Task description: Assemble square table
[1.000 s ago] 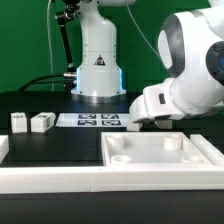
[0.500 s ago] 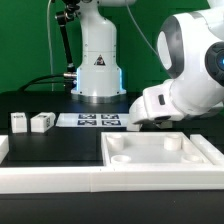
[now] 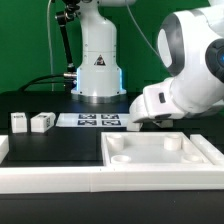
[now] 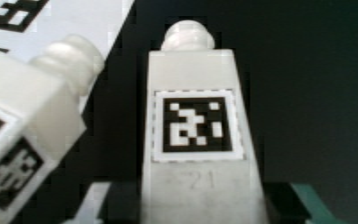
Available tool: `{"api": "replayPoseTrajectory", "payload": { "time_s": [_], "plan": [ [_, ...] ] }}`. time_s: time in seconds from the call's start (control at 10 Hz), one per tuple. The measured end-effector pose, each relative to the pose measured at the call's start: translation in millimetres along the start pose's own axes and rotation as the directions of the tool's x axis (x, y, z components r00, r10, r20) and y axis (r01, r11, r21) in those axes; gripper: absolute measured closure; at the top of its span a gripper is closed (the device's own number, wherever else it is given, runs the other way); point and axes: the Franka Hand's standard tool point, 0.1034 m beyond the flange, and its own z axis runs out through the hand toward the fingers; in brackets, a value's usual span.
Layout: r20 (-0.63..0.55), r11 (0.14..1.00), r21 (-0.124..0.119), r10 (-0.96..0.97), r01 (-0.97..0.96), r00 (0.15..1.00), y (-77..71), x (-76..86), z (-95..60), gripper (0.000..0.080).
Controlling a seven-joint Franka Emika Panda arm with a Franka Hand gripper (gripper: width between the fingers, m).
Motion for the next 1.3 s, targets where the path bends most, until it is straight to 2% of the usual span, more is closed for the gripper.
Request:
{"api": "replayPoseTrajectory", "payload": {
  "time_s": [0.2, 0.4, 0.7, 0.8, 0.9, 1.0, 1.1, 1.3],
  "plan": [
    [-0.019, 0.999, 0.006, -0.036, 0.036, 0.999, 8.2, -19.9, -36.0, 0.0511],
    [-0.062, 0.998, 0.021, -0.061, 0.062, 0.996, 20.7, -28.2, -60.7, 0.0509],
    [-0.084, 0.998, 0.018, -0.062, 0.064, 0.995, 19.5, -24.6, -58.5, 0.0509],
    [-0.150, 0.998, 0.015, -0.062, 0.065, 0.987, 20.4, -17.3, -63.1, 0.0509],
    [-0.252, 0.996, 0.004, -0.086, 0.090, 0.964, 28.4, -14.4, -70.7, 0.0509],
    [-0.304, 0.996, 0.000, -0.085, 0.089, 0.949, 35.9, -21.8, -79.7, 0.0509],
    [-0.347, 0.995, -0.004, -0.093, 0.097, 0.933, 44.1, -29.3, -96.1, 0.0509],
    [-0.432, 0.996, -0.011, -0.083, 0.087, 0.898, 50.9, -33.2, -118.4, 0.0509]
  ]
}}
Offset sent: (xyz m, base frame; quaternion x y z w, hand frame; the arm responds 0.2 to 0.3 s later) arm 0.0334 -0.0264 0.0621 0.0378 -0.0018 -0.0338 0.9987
